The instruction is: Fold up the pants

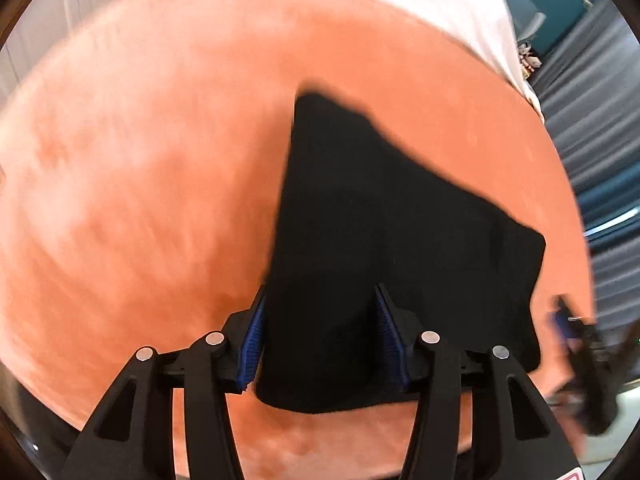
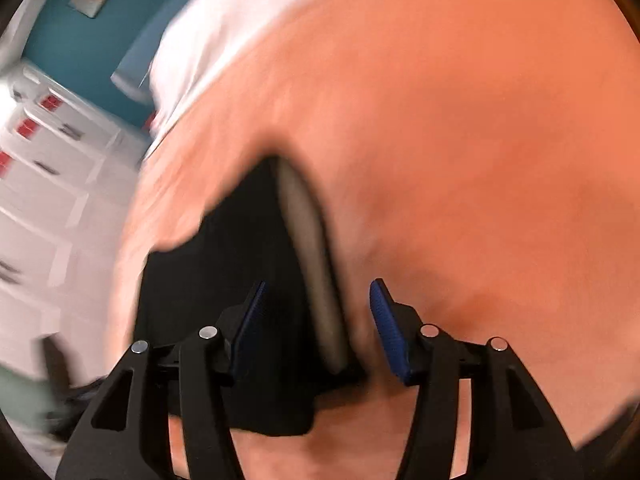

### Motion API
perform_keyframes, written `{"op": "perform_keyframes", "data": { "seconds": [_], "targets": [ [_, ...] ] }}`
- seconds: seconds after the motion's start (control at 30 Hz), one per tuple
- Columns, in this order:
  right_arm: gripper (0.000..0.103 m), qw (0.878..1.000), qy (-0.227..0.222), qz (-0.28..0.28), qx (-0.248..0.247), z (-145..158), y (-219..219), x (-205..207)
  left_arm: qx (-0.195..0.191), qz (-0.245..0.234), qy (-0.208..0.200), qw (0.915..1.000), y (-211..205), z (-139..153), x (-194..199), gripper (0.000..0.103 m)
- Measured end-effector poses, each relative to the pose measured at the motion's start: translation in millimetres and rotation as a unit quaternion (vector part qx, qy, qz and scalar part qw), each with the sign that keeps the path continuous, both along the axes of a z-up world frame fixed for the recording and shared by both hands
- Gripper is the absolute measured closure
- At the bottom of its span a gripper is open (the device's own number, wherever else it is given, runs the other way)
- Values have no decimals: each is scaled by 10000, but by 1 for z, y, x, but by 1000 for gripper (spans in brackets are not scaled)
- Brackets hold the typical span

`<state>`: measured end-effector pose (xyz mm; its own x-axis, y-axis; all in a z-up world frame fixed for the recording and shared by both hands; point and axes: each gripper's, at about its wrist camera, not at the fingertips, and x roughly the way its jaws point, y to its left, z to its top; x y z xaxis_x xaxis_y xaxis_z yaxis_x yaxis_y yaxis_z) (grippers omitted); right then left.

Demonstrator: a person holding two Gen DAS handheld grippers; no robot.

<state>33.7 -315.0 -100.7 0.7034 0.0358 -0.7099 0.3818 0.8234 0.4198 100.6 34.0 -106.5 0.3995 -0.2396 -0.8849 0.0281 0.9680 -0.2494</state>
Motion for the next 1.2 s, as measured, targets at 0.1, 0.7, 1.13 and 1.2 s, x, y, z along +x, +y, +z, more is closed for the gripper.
{"op": "perform_keyframes", "data": {
  "seconds": [0.1,0.7,1.13,1.2],
  "targets": [
    [67,9930,-246,1158,3,24,38,37,1267,-70,-627,9899,-20,11,3,35],
    [97,9840,506,1710,2,-14,95,126,2186,-104,-701,9732,-10,-8,-12,29],
    [103,9187,1122,3666,-946,-69,273,239,2032,-25,-495,9779,11,-9,-10,29],
    [101,9359,623,3444,-398,-39,244,220,1848,10,-487,9816,14,-6,-9,29]
  ]
}}
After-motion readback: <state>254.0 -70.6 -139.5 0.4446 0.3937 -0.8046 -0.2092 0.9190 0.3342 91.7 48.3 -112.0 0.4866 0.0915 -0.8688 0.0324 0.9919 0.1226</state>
